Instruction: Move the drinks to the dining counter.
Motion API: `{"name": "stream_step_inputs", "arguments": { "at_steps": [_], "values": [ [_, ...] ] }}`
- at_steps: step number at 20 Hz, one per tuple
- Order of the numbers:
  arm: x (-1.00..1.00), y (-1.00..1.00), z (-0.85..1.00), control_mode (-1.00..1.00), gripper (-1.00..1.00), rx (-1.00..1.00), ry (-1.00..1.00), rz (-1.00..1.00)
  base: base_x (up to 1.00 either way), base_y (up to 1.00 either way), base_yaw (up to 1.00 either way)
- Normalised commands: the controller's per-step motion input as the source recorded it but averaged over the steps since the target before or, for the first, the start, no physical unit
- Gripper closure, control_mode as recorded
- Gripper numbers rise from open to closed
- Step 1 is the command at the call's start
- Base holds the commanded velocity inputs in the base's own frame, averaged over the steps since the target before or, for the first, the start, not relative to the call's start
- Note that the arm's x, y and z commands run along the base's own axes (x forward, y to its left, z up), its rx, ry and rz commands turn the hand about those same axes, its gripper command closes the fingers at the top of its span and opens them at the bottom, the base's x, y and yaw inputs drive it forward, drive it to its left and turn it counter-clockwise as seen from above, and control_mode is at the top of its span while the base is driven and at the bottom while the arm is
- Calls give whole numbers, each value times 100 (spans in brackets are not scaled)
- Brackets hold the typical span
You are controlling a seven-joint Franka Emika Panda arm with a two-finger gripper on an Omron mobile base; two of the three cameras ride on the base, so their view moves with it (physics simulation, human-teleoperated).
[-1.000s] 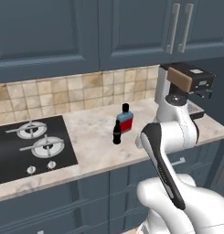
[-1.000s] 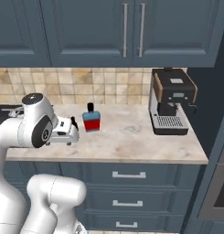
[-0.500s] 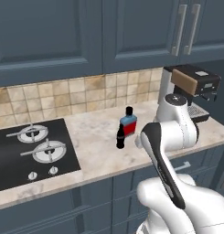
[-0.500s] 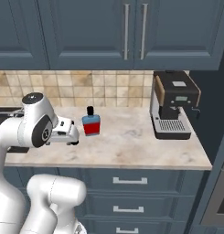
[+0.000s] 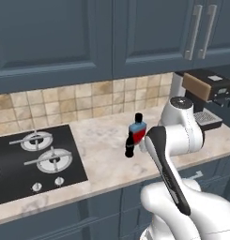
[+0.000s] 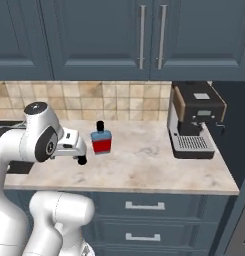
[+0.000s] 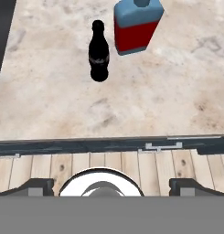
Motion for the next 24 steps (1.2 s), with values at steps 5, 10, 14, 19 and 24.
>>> {"name": "stream_step_inputs", "arguments": {
  "at_steps": [5, 10, 14, 19, 24],
  "values": [
    [0, 0, 0, 100, -100, 0, 0, 0, 38, 33, 8],
    [0, 0, 0, 100, -100, 0, 0, 0, 31, 19, 5],
    [0, 0, 0, 100, -100, 0, 0, 0, 39, 1, 1],
    [0, 0, 0, 100, -100, 0, 0, 0, 26, 11, 0],
    [0, 0, 0, 100, -100, 0, 0, 0, 0, 2, 0]
  ]
}}
